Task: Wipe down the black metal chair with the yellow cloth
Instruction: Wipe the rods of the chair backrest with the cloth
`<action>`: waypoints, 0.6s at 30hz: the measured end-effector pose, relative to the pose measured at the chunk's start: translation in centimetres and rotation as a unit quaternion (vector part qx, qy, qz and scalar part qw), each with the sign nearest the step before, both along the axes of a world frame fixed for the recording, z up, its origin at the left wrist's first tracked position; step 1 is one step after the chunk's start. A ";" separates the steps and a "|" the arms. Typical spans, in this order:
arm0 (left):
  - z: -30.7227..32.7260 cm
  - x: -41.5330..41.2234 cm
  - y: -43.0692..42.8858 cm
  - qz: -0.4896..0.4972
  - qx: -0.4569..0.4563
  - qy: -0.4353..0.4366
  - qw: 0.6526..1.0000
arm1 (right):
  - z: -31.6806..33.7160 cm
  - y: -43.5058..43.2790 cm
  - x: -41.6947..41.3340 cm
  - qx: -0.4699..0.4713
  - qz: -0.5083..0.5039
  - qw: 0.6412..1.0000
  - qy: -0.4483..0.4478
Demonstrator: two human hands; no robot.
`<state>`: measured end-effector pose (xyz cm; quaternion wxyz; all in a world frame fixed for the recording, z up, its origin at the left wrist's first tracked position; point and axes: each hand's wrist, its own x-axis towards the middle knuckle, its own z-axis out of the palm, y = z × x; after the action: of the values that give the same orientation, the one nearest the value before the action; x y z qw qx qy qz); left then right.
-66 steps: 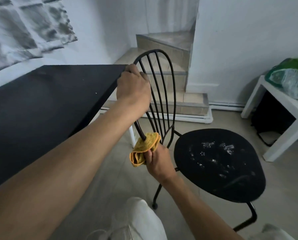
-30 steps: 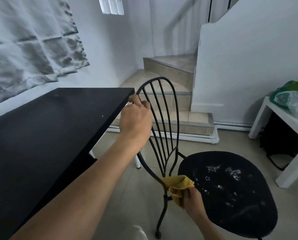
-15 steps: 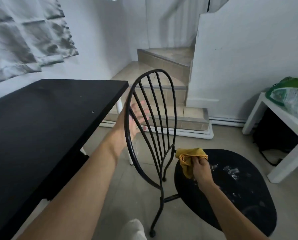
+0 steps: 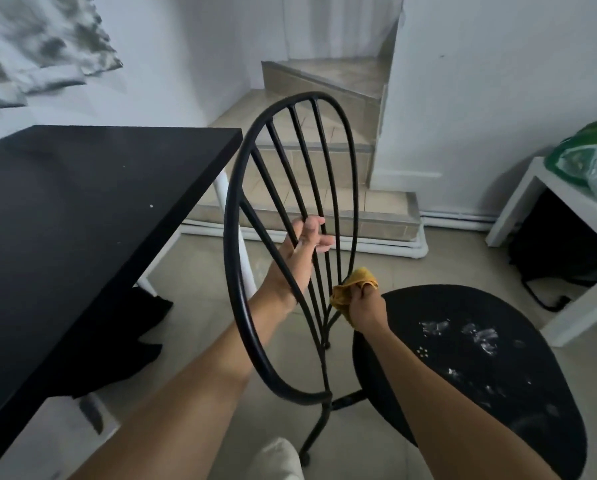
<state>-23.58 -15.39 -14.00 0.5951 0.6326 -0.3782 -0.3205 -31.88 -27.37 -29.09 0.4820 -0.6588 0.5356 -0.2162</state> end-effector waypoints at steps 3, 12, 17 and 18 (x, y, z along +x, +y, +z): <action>-0.2 0.1 -0.5 0.007 0.016 -0.026 1.000 | -1.3 0.7 2.2 0.031 0.009 0.999 -0.001; -0.3 0.3 -0.7 -0.002 0.029 -0.028 0.999 | -2.8 6.0 -2.7 0.052 0.097 0.992 -0.070; -0.4 0.2 -0.5 0.000 0.036 -0.033 0.999 | -2.0 9.3 -7.3 0.083 0.184 0.974 -0.099; -0.4 0.1 -0.5 0.001 0.038 -0.034 0.999 | -2.0 9.5 -8.2 0.097 0.205 0.970 -0.089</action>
<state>-23.44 -15.90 -14.37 0.5577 0.6656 -0.3848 -0.3128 -40.11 -17.90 -31.07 0.6233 -0.6829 0.3622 -0.1181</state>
